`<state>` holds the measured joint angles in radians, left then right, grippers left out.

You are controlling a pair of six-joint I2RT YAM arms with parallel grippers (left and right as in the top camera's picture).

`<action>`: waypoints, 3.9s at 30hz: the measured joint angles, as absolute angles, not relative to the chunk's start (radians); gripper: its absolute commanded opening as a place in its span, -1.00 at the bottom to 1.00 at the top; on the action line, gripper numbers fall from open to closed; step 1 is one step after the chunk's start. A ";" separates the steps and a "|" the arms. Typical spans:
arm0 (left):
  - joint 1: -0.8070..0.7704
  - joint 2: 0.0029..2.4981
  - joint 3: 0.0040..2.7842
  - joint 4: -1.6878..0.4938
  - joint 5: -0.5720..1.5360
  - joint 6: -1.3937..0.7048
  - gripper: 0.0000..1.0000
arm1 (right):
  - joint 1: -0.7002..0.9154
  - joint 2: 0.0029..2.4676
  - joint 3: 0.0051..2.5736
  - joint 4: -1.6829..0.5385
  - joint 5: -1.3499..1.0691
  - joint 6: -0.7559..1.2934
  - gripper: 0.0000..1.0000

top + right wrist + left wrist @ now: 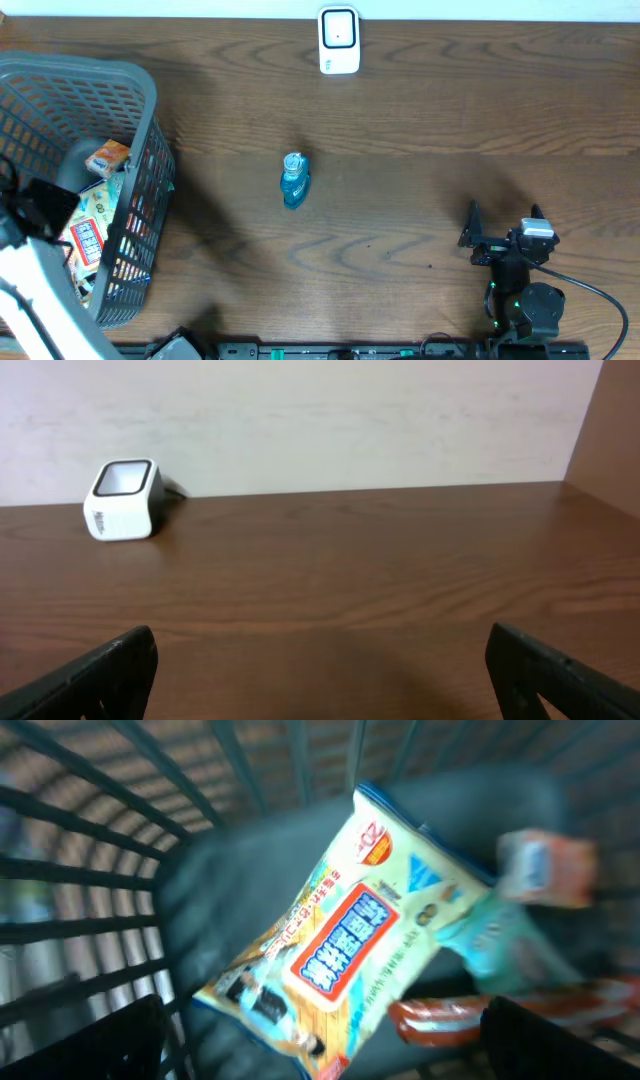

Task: Scan the item barcode
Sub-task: 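Return the left gripper to the basket and grasp the white diaper pack, then carry the diaper pack past the scanner and drop it right of the bottle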

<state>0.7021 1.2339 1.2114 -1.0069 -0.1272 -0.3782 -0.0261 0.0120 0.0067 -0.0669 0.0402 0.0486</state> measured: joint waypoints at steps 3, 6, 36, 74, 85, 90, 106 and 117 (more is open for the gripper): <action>0.703 1.299 1.102 -0.907 -0.119 -0.377 0.98 | -0.026 0.012 0.007 -0.067 0.040 0.049 0.98; 0.703 1.363 1.004 -0.809 -0.113 -0.360 0.96 | -0.026 0.012 0.007 -0.067 0.040 0.049 0.98; 0.706 1.524 1.013 -0.696 -0.016 -0.267 -0.85 | -0.026 0.012 0.007 -0.068 0.040 0.049 0.98; -0.545 1.375 1.151 0.045 0.519 -0.536 -0.85 | -0.026 0.012 0.007 -0.067 0.040 0.049 0.99; -0.772 1.766 1.151 -0.100 0.096 -0.437 -0.85 | -0.026 0.012 0.007 -0.067 0.041 0.049 0.98; -0.816 1.847 1.151 -0.148 0.015 -0.406 -0.52 | -0.026 0.012 0.007 -0.067 0.041 0.049 0.98; -0.820 1.637 1.528 -0.485 -0.044 -0.245 0.99 | -0.026 0.012 0.007 -0.067 0.040 0.049 0.98; -0.461 1.406 1.787 -0.831 -0.313 -0.145 0.99 | -0.026 0.012 0.007 -0.067 0.040 0.049 0.99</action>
<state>-0.4614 1.4055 1.7874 -0.8314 -0.3130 -0.1448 -0.0261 0.0120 0.0067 -0.0673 0.0402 0.0490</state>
